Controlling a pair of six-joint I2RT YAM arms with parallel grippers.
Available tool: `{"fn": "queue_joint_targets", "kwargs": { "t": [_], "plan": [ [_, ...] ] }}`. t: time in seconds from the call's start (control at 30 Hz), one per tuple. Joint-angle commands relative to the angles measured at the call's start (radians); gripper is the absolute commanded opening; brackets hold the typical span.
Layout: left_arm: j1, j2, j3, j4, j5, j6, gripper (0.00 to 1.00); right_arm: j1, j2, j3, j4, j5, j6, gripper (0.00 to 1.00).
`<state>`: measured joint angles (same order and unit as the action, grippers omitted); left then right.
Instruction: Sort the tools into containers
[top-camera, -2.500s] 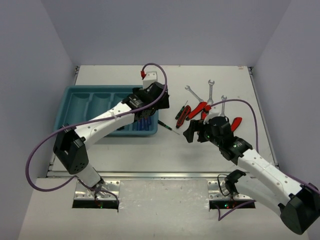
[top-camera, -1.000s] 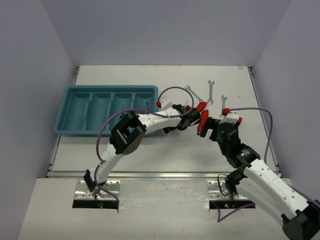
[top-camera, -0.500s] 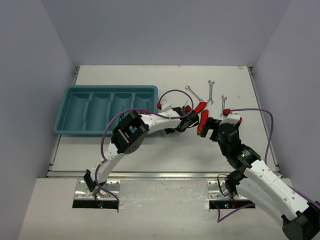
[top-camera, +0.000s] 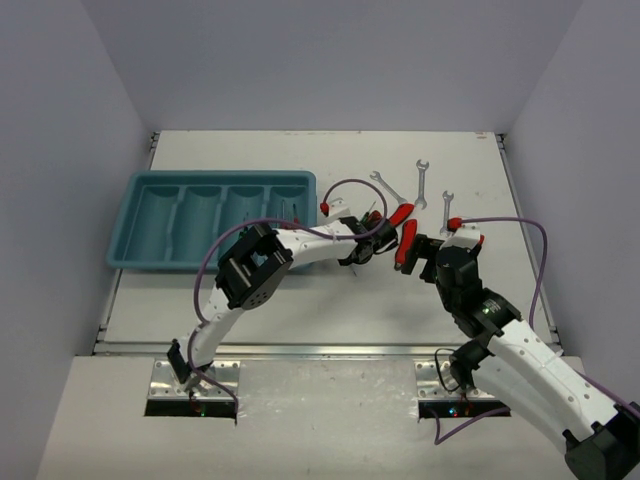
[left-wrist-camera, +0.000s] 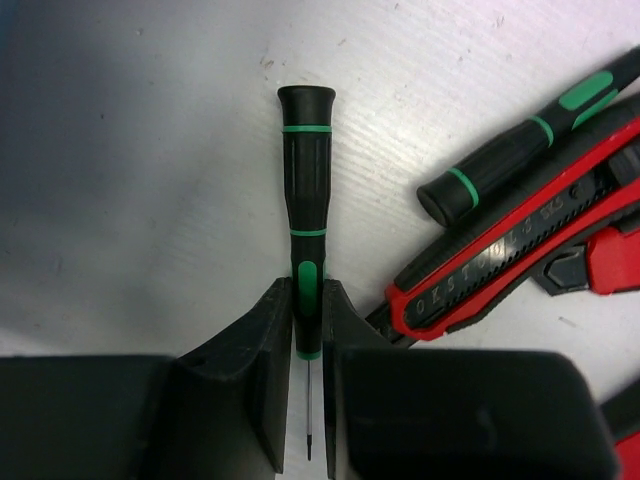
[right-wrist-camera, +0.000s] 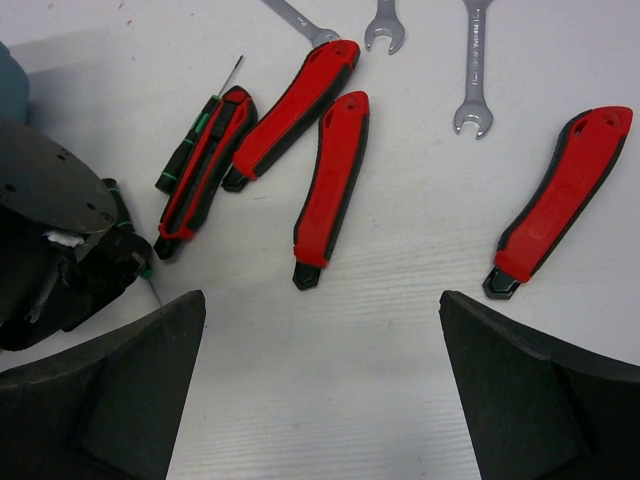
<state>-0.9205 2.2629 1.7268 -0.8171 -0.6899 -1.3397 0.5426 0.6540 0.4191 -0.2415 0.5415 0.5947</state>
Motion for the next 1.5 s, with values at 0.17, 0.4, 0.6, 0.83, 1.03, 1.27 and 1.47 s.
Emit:
{"fn": "queue_joint_targets", "kwargs": {
  "t": [0.17,0.4,0.6,0.83,1.03,1.27,1.47],
  "plan": [
    [-0.001,-0.292,-0.155,0.284,0.052,0.379,0.00,-0.006,-0.002,0.001,0.026,0.021,0.022,0.99],
    [0.003,-0.400,-0.115,0.435,0.207,0.768,0.00,-0.006,-0.001,0.000,0.026,0.023,0.025,0.99],
    [0.138,-0.477,-0.082,0.290,0.235,0.885,0.00,-0.006,-0.001,0.000,0.027,0.023,0.025,0.99],
    [0.440,-0.614,-0.167,0.141,0.381,1.019,0.00,-0.007,-0.004,-0.001,0.026,0.017,0.025,0.99],
    [0.569,-0.670,-0.295,0.161,0.358,1.150,0.00,-0.006,-0.009,0.000,0.026,0.001,0.023,0.99],
    [0.599,-0.601,-0.303,0.110,0.324,1.155,0.18,-0.006,-0.005,0.001,0.026,-0.015,0.022,0.99],
    [0.612,-0.637,-0.360,0.149,0.274,1.122,0.41,-0.007,0.004,0.002,0.027,-0.023,0.022,0.99]
  ]
}}
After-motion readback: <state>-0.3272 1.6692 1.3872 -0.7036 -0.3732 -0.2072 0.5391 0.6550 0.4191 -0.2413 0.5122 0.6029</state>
